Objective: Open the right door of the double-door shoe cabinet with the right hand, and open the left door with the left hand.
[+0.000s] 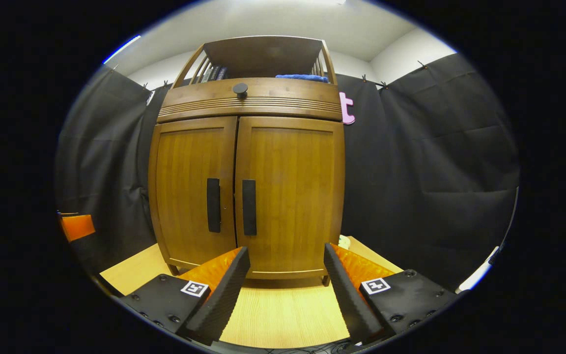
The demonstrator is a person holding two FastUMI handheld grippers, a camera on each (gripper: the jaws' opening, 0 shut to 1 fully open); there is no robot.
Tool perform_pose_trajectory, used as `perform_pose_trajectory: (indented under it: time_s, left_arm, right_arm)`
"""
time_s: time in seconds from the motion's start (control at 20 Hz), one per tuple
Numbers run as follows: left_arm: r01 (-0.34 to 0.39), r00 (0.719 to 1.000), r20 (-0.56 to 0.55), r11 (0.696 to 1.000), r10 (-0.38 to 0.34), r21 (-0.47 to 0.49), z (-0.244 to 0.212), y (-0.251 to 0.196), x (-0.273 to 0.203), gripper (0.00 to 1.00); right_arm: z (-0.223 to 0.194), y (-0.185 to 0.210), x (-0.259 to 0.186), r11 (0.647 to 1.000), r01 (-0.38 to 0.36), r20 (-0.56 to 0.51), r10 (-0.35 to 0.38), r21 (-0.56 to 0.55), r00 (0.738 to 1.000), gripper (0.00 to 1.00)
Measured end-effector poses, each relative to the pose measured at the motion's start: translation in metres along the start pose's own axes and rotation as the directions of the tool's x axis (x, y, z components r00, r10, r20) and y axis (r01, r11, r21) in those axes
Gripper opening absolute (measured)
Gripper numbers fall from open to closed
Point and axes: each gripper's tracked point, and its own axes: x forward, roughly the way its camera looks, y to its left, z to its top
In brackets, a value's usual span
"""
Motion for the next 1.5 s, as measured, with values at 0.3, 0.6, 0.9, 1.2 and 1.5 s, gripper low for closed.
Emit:
perform_pose_trajectory:
  time_s: [0.3, 0.6, 0.9, 1.2, 1.5]
  left_arm:
    - [-0.027, 1.000, -0.008, 1.000, 0.027, -0.003, -0.007, 0.013, -0.016, 0.98]
    - [-0.057, 0.998, -0.001, 0.998, 0.057, 0.001, -0.004, 0.024, -0.021, 0.92]
    - [-0.078, 0.997, 0.009, 0.997, 0.078, 0.013, -0.001, 0.033, -0.019, 0.92]
    - [-0.101, 0.995, 0.011, 0.995, 0.101, 0.022, 0.000, 0.048, -0.013, 0.92]
    - [-0.109, 0.994, 0.001, 0.994, 0.109, 0.021, -0.003, 0.059, -0.003, 0.94]
  right_arm:
    - [0.006, 0.029, 0.059, 0.998, -0.057, 0.003, 0.057, 0.001, 0.998, 0.94]
    - [0.016, 0.056, 0.118, 0.995, -0.099, 0.004, 0.099, -0.008, 0.995, 0.98]
    - [0.030, 0.065, 0.168, 0.996, -0.092, 0.008, 0.092, -0.022, 0.996, 0.98]
    - [0.028, 0.070, 0.202, 0.996, -0.084, -0.012, 0.084, -0.017, 0.996, 0.87]
    - [0.017, 0.075, 0.214, 0.996, -0.085, -0.047, 0.086, 0.035, 0.995, 0.55]
